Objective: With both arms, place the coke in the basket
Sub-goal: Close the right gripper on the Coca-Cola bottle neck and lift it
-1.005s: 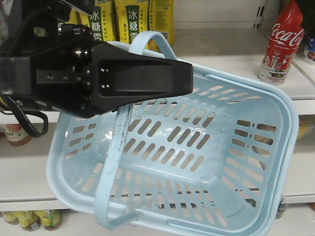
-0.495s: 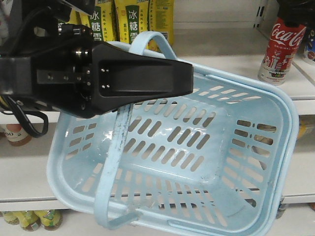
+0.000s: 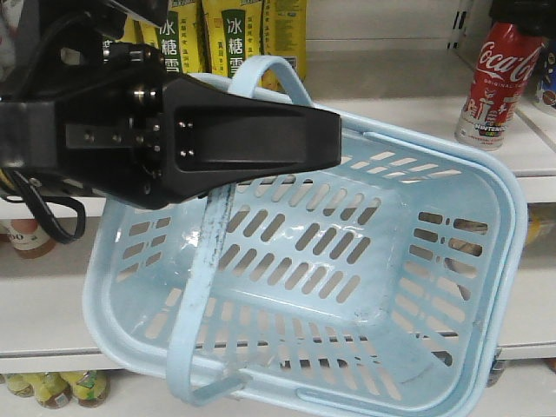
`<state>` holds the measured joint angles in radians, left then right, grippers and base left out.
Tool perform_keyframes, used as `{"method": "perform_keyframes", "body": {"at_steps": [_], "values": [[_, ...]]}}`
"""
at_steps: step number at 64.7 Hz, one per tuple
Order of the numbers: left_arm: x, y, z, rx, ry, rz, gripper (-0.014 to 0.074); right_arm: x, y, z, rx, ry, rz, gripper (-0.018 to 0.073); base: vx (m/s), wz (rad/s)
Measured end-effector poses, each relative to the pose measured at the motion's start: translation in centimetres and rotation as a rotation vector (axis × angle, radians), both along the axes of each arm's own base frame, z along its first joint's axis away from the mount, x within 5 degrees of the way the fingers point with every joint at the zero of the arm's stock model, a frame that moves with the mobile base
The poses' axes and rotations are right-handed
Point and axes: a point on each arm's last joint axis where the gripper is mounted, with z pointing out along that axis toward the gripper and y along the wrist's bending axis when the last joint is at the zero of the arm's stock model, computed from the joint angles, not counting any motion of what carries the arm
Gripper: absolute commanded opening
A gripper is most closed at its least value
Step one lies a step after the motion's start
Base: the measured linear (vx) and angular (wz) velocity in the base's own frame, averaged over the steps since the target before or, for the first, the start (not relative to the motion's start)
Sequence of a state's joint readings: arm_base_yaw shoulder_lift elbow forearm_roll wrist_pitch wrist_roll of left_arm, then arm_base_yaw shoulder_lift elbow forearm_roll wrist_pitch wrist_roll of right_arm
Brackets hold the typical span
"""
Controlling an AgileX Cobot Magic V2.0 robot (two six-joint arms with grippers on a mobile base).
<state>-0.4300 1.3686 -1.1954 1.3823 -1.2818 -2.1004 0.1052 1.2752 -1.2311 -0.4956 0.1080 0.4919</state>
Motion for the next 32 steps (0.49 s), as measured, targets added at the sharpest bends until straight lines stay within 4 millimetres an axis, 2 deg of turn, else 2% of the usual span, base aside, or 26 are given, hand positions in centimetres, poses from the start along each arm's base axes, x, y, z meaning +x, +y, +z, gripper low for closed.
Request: {"method": "perform_keyframes", "body": {"at_steps": [6, 21, 32], "values": [[0.0, 0.0, 0.0, 0.000, 0.000, 0.000, -0.0006, -0.1, -0.1, 0.0, -0.004, 0.007, -0.005, -0.0014, 0.00, 0.00], [0.0, 0.0, 0.0, 0.000, 0.000, 0.000, -0.0006, -2.2, -0.8, 0.9, -0.037, 0.041, -0.064, -0.0009, 0.00, 0.00], [0.0, 0.0, 0.0, 0.000, 0.000, 0.000, -0.0006, -6.3, -2.0, 2.7, -0.033, 0.057, -0.141, -0.0007, 0.00, 0.00]]}}
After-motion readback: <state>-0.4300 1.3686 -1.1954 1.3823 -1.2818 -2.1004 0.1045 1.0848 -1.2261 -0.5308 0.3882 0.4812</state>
